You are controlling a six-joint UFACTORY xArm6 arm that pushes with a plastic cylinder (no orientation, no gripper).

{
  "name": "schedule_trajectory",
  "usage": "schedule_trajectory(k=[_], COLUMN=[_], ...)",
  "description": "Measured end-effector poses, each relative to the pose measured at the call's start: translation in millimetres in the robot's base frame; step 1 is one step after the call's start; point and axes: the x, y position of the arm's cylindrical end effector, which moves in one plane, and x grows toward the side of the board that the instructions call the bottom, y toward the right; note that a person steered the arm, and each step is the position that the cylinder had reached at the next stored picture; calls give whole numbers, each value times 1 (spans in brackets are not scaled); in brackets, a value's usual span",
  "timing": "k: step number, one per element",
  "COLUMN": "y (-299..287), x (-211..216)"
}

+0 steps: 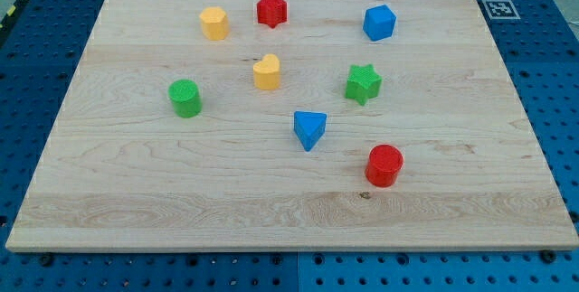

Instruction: Push the blue cube slightly down and right

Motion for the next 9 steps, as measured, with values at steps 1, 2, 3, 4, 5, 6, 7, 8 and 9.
schedule_trajectory(k=[1, 2, 3, 4, 5, 6, 7, 8, 9], y=[0, 0, -5, -57, -120, -185, -231, -233, -244], x=[0, 0, 0, 12, 33, 48, 55, 62, 96])
